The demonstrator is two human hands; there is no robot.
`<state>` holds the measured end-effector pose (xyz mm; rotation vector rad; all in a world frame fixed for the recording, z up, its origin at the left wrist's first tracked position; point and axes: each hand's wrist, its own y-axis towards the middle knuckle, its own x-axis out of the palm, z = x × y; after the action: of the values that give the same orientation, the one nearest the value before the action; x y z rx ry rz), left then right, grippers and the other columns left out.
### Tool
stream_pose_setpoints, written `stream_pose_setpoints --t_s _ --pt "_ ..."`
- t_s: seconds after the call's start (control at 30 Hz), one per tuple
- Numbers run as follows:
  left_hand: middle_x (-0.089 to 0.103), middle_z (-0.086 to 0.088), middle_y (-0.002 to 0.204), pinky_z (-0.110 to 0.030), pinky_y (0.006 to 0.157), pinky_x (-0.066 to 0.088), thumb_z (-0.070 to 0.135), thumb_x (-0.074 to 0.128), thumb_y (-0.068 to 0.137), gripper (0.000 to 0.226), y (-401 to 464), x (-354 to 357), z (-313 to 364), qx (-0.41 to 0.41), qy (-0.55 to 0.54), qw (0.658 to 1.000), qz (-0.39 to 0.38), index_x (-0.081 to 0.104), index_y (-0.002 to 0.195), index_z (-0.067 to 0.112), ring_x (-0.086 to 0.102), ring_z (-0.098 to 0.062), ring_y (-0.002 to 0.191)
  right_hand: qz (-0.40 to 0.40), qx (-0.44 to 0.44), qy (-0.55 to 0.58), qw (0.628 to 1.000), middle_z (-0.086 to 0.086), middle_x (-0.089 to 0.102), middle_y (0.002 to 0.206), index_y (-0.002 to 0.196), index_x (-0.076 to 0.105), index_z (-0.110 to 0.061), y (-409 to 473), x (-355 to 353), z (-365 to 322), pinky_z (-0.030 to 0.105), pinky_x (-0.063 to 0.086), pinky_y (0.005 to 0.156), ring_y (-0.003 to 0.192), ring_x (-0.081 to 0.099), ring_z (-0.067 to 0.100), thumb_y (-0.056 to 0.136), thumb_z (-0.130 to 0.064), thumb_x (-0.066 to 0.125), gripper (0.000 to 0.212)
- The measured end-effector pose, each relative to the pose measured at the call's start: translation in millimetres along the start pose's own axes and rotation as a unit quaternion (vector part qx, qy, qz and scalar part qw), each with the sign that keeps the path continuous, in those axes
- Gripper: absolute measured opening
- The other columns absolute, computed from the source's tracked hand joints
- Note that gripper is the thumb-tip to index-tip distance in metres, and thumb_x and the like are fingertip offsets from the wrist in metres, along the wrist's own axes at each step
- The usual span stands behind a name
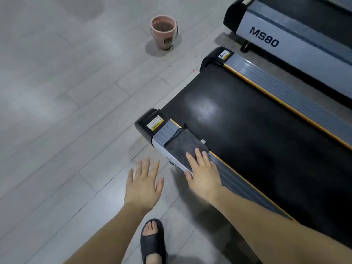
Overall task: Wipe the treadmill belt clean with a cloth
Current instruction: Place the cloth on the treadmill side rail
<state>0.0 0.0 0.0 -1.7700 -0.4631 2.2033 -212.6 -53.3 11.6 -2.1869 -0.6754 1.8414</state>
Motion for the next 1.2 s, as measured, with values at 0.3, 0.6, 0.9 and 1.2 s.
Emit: stream_pose_setpoints --t_s 0.3,0.6,0.9,1.2 --pt "-0.005 -0.001 0.171 -0.049 0.126 0.007 0.053 0.014 0.105 0.062 81.4 159.6 -3.0 0.025 -0.002 0.999 0.038 -0.002 0.161 0.034 -0.004 -0.026 0.157 0.102 -0.034 -0.001 0.994 0.004 0.003 0.167 0.157 0.01 -0.036 126.1 122.4 37.6 0.053 0.014 0.121 0.153 0.001 0.029 0.102 -0.054 0.027 0.06" --pt "0.006 -0.001 0.171 -0.051 0.125 0.015 0.046 0.021 0.106 0.058 151.9 191.5 5.4 0.038 0.023 0.978 0.202 0.01 0.162 0.032 0.004 -0.024 0.157 0.155 -0.067 -0.059 0.984 -0.001 0.002 0.167 0.156 0.007 -0.043 165.1 164.8 86.7 0.051 0.003 0.121 0.153 -0.005 0.021 0.092 -0.076 0.009 0.072" --pt "0.006 -0.002 0.171 -0.053 0.124 0.011 0.053 0.016 0.105 0.06 141.4 187.7 90.6 0.139 0.135 0.963 0.189 0.01 0.161 0.033 0.003 -0.027 0.157 0.225 -0.011 -0.045 0.973 -0.005 0.026 0.162 0.148 0.033 -0.045 65.1 196.8 177.3 0.044 0.02 0.114 0.15 0.017 0.017 0.096 -0.068 0.029 0.058" --pt "0.01 -0.003 0.17 -0.053 0.123 0.011 0.052 0.021 0.105 0.06 33.9 209.3 199.9 0.25 0.166 0.947 0.114 0.009 0.161 0.034 0.004 -0.028 0.156 0.264 0.148 -0.082 0.95 0.001 0.059 0.108 0.111 0.06 -0.028 -103.9 226.4 274.1 0.042 0.041 0.085 0.108 0.056 0.028 0.096 -0.042 0.052 0.023"
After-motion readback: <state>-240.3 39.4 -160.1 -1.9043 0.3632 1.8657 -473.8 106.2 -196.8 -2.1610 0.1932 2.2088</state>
